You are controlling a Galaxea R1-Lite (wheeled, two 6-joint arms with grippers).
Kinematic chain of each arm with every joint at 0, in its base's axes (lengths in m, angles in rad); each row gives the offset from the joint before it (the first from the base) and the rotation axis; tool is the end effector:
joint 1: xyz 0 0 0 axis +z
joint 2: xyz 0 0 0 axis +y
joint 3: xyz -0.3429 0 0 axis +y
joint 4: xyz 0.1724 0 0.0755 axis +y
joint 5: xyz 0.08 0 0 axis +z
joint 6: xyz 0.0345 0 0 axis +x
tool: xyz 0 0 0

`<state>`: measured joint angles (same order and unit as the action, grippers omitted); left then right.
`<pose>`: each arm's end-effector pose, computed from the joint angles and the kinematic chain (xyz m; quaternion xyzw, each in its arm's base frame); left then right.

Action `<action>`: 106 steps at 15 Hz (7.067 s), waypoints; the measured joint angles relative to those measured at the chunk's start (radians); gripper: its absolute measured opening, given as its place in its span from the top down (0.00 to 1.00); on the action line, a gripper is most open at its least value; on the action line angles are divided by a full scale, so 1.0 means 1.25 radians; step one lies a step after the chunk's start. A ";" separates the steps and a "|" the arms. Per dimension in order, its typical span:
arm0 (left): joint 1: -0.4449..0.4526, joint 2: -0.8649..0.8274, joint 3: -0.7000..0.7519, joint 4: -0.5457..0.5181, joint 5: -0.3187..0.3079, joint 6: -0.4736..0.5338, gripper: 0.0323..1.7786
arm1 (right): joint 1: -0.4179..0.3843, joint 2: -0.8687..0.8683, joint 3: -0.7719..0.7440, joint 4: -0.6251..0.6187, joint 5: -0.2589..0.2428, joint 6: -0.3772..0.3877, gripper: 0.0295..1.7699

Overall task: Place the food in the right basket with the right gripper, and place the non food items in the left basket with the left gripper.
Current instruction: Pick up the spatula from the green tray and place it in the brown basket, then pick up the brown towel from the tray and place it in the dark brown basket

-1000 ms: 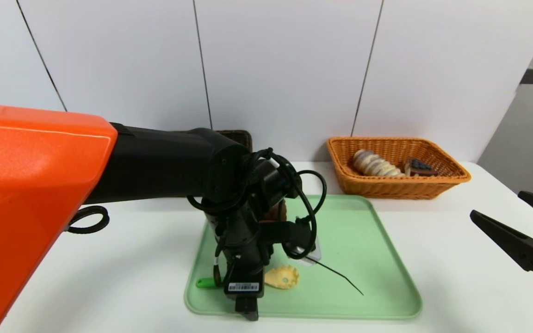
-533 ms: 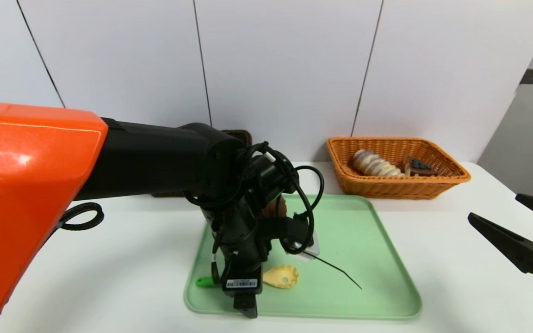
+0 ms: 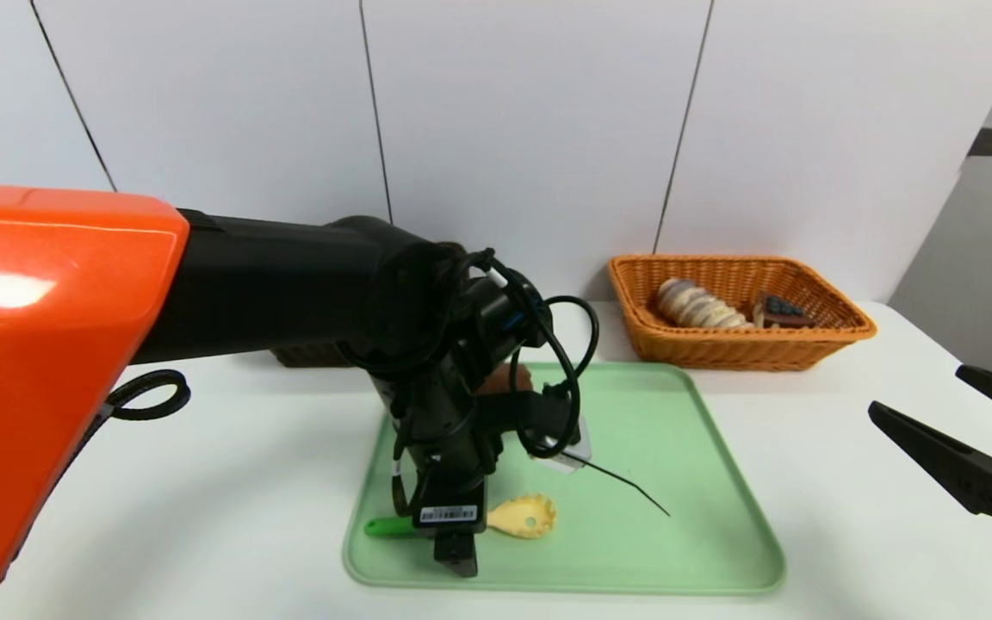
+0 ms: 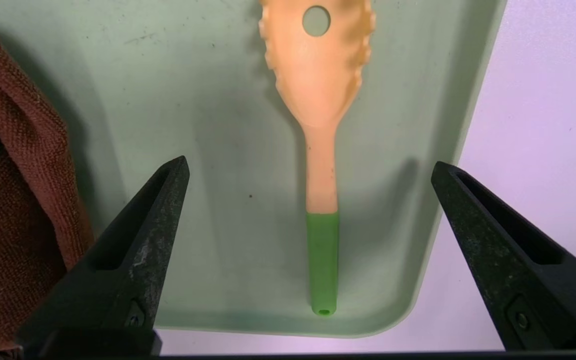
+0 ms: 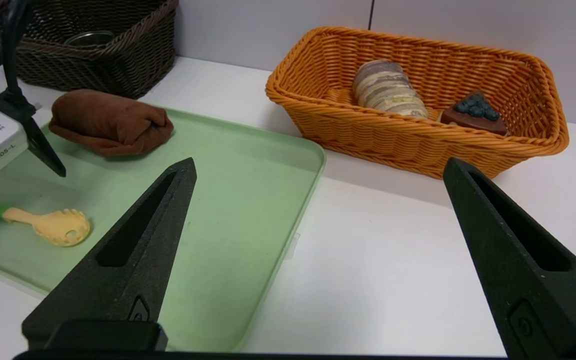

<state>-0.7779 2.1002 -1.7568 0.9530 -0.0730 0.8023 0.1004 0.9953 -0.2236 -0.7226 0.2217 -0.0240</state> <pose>0.2774 -0.2768 0.1989 0.4754 0.3932 -0.5242 0.5871 0.1018 0.0179 0.2160 -0.0104 0.0226 0.1606 0.9867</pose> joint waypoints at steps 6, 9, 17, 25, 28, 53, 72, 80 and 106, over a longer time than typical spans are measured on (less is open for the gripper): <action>0.001 0.022 0.003 -0.002 -0.003 0.002 0.04 | 0.000 0.002 0.000 0.000 0.003 0.001 0.04; 0.000 0.029 0.006 -0.002 -0.004 0.002 0.04 | 0.000 0.007 -0.002 0.000 0.008 0.002 0.04; 0.006 0.037 0.004 0.002 -0.002 0.005 0.34 | 0.000 0.013 -0.005 0.000 0.019 0.018 0.04; 0.008 0.035 0.005 0.001 0.003 0.004 0.99 | -0.002 0.013 -0.003 0.000 0.018 0.018 0.04; 0.009 0.031 0.006 0.002 0.003 0.002 0.99 | -0.002 0.013 -0.001 0.000 0.017 0.018 0.04; 0.406 -0.096 -0.026 -0.747 0.153 -0.620 0.99 | -0.001 0.010 -0.002 -0.003 0.029 0.005 0.04; 0.547 0.012 0.168 -1.009 0.180 -0.610 0.49 | 0.000 0.026 -0.002 -0.003 0.031 -0.012 0.04; 0.533 -0.065 0.106 -0.951 0.092 -0.626 0.20 | 0.000 0.022 -0.007 -0.003 0.031 -0.026 0.04; 0.212 -0.229 0.446 -0.889 0.154 -0.254 0.05 | -0.091 0.101 -0.130 -0.010 -0.181 -0.005 0.04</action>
<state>-0.5123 1.8145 -1.1987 -0.1583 0.1198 0.4845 -0.0128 1.1217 -0.3857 -0.7345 -0.0051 -0.0306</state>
